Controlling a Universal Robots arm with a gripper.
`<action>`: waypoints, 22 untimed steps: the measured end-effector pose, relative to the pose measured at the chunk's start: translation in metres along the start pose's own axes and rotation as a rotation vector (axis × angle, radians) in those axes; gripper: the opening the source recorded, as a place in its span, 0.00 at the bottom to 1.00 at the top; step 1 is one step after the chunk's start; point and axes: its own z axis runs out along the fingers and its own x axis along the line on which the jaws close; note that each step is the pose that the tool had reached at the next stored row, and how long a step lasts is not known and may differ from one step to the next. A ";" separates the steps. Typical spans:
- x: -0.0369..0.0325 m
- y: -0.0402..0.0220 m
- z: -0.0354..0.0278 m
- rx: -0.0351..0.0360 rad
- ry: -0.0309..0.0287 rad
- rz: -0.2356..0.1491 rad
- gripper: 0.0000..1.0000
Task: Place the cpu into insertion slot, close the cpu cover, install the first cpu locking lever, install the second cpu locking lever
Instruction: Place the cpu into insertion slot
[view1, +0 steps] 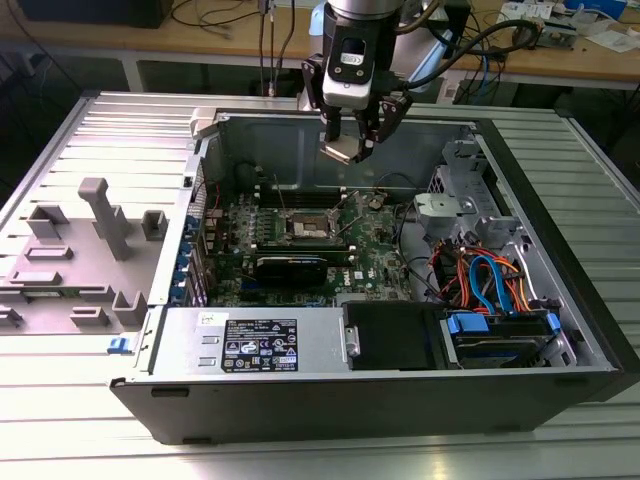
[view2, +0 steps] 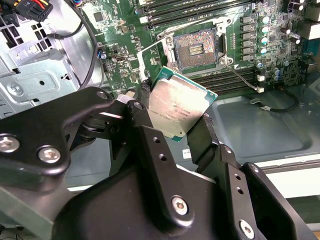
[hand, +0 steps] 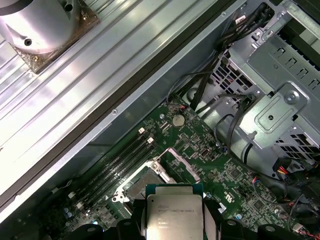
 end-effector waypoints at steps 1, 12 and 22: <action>0.0000 0.0000 0.0001 -0.0002 -0.0005 0.006 0.54; 0.0000 -0.0001 0.0005 -0.0011 -0.0050 0.058 0.54; 0.0000 -0.0001 0.0011 -0.0018 -0.0080 0.094 0.54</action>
